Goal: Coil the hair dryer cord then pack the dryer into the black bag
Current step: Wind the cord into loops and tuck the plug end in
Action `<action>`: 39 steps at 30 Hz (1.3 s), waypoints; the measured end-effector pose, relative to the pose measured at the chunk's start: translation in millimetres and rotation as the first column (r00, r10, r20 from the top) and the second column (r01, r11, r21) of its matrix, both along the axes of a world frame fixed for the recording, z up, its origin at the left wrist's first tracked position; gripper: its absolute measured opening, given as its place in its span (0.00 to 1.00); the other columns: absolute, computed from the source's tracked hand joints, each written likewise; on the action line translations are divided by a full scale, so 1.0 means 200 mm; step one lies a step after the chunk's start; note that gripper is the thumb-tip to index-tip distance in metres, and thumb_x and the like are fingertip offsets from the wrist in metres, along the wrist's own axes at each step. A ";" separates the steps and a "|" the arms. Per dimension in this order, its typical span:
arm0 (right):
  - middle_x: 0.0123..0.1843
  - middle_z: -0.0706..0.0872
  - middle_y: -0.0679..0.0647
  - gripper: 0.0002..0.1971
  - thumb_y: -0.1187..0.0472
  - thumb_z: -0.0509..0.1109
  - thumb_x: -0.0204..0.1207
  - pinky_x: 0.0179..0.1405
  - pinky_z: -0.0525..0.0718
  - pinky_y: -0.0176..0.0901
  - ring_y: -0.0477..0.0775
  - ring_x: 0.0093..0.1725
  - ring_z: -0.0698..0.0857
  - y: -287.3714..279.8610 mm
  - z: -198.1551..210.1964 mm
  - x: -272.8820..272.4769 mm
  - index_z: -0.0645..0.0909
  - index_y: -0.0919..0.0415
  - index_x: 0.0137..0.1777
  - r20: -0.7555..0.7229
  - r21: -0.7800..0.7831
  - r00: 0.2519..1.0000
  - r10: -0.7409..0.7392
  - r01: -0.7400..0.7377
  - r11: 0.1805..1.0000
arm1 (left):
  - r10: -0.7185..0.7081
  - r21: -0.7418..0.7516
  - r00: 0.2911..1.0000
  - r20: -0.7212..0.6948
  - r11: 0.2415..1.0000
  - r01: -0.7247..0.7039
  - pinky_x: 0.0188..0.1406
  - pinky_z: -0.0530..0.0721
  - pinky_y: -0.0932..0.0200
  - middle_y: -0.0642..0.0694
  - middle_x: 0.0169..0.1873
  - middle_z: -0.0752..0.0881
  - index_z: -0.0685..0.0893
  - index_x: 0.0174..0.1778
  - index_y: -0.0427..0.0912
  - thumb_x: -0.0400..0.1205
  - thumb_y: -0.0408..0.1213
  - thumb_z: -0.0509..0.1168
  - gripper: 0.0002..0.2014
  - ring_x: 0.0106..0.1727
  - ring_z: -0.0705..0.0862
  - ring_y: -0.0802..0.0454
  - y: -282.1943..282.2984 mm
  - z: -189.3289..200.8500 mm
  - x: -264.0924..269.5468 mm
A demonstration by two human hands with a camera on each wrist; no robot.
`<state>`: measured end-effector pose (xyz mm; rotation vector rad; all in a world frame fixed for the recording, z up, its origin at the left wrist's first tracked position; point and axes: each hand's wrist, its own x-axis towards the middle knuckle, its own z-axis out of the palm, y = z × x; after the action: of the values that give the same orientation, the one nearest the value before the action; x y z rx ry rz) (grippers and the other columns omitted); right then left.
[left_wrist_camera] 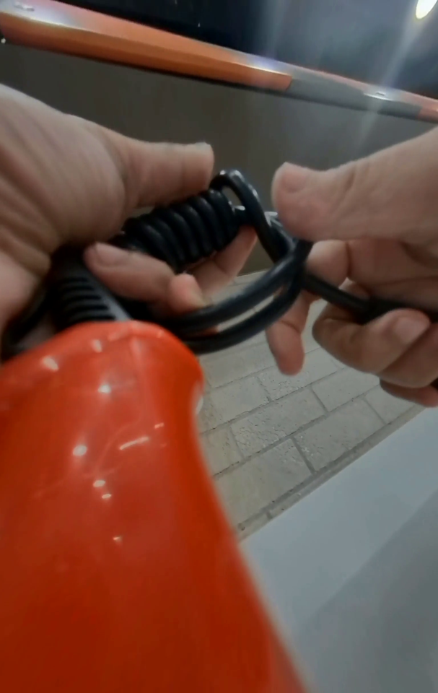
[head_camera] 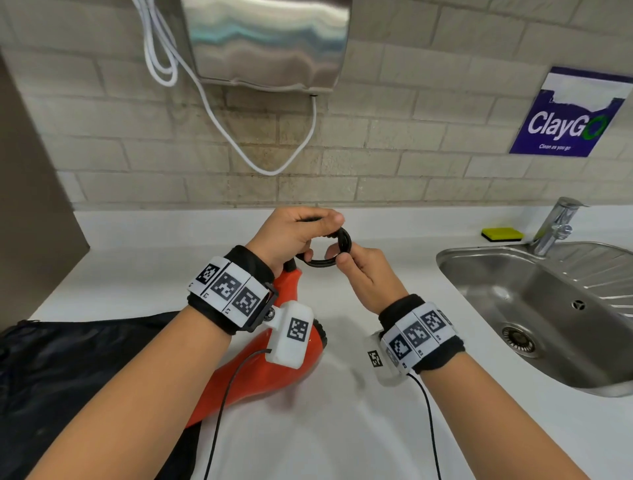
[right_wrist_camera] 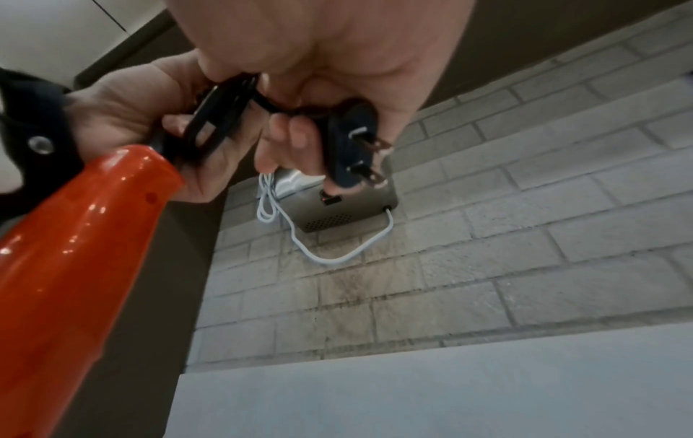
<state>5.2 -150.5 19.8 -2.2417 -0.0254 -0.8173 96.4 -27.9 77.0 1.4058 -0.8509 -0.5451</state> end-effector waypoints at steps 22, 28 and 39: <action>0.34 0.78 0.51 0.14 0.60 0.56 0.77 0.36 0.71 0.28 0.49 0.35 0.75 0.09 0.25 -0.02 0.80 0.67 0.40 0.185 -0.073 0.936 -0.299 0.316 0.946 | 0.054 0.095 0.989 0.137 0.993 -0.067 0.25 0.74 0.62 0.39 0.39 0.88 0.90 0.40 0.50 0.72 0.34 0.73 0.06 0.35 0.77 0.49 0.01 0.01 -0.02; 0.44 0.86 0.52 0.13 0.66 0.59 0.80 0.52 0.74 0.41 0.53 0.48 0.77 0.04 0.22 -0.07 0.85 0.60 0.52 -0.077 -0.218 0.938 -0.339 0.316 0.923 | 0.211 0.038 0.971 0.111 0.976 -0.216 0.17 0.71 0.67 0.47 0.35 0.88 0.88 0.37 0.45 0.75 0.34 0.71 0.03 0.15 0.75 0.64 0.03 0.02 -0.01; 0.39 0.77 0.55 0.07 0.73 0.64 0.76 0.33 0.89 0.40 0.44 0.25 0.83 0.11 0.30 -0.09 0.77 0.62 0.41 -0.117 0.563 0.990 0.073 0.005 0.826 | 0.153 0.020 0.985 0.082 0.988 -0.155 0.21 0.77 0.66 0.55 0.31 0.86 0.88 0.38 0.50 0.77 0.38 0.68 0.05 0.21 0.79 0.67 -0.02 0.01 -0.03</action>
<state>-13.6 -127.5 79.3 -1.7164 0.2150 -0.5568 91.0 -31.3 78.7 1.5114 -0.7930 -0.3847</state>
